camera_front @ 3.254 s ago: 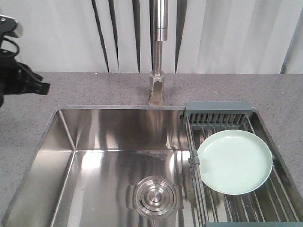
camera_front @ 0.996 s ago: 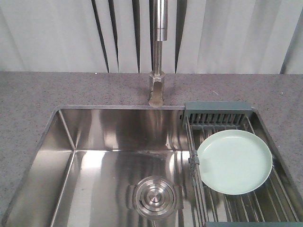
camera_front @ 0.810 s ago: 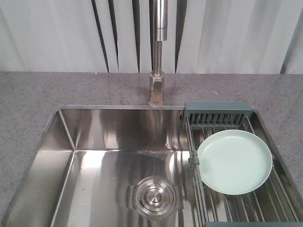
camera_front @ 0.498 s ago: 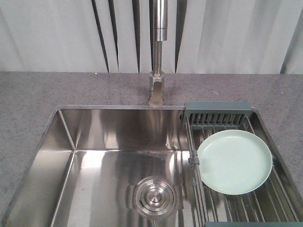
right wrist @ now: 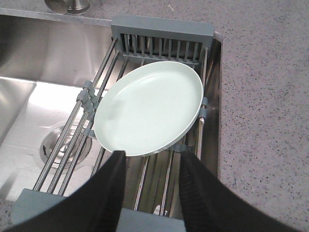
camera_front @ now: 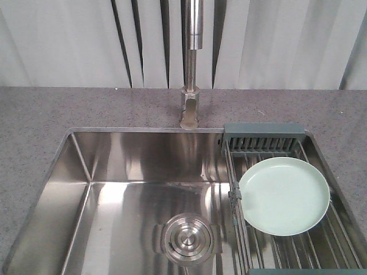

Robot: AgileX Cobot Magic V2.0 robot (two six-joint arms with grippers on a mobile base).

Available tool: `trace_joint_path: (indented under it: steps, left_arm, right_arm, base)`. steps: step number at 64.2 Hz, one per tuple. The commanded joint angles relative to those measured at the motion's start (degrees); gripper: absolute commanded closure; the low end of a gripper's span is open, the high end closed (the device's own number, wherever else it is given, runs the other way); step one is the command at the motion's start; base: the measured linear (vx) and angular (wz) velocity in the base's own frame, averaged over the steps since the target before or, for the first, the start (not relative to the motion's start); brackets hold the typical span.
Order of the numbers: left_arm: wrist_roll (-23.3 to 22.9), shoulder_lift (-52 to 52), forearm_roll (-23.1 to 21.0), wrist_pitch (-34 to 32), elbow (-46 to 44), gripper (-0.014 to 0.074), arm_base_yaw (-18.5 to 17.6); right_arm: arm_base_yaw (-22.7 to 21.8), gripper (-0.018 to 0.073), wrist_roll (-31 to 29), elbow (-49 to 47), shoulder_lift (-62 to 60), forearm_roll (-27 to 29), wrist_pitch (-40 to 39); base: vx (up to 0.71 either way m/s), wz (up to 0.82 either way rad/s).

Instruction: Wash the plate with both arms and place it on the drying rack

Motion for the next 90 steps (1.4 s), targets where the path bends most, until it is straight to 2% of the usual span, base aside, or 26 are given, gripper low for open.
trace_joint_path:
  steps: [1,35,43,48,59,70,78,90]
  left_arm:
    - [-0.7,-0.9,-0.6,-4.4,-1.4,0.0603,-0.4]
    - [-0.7,-0.9,-0.6,-4.4,-1.4,0.0603,-0.4]
    - [-0.7,-0.9,-0.6,-4.4,-1.4,0.0603,-0.4]
    - [-0.7,-0.9,-0.6,-4.4,-1.4,0.0603,-0.4]
    - [-0.7,-0.9,-0.6,-4.4,-1.4,0.0603,-0.4]
    - [-0.7,-0.9,-0.6,-4.4,-1.4,0.0603,-0.4]
    - [-0.7,-0.9,-0.6,-4.4,-1.4,0.0603,-0.4]
    - [-0.7,-0.9,-0.6,-4.4,-1.4,0.0603,-0.4]
  right_arm:
    - [0.1,0.0282,-0.4,-1.4,0.4,-0.5,-3.7]
    - [0.1,0.0282,-0.5,-1.4,0.4,-0.5,-3.7]
    - [-1.4,0.0283,-0.5,1.0,-1.0,-1.0,-4.8]
    - [-3.7,0.0294,-0.5,5.1,-3.1,-1.6,-9.3]
    - [-7.3,0.0333,-0.5,15.9,-10.8,-1.8,-27.1]
    - [-11.7,0.0350,-0.4,25.5,-17.7,-0.5,-39.8]
    - [-13.2,0.0387,-0.5,30.0,-21.8,3.1,-43.4]
    - [-12.9,0.0499,-0.7,30.2,-22.3,1.8,-42.4]
  base:
    - [0.00,0.00]
    - [0.00,0.00]
    - [0.00,0.00]
    - [0.00,0.00]
    - [0.00,0.00]
    - [0.00,0.00]
    - [0.00,0.00]
    - [0.00,0.00]
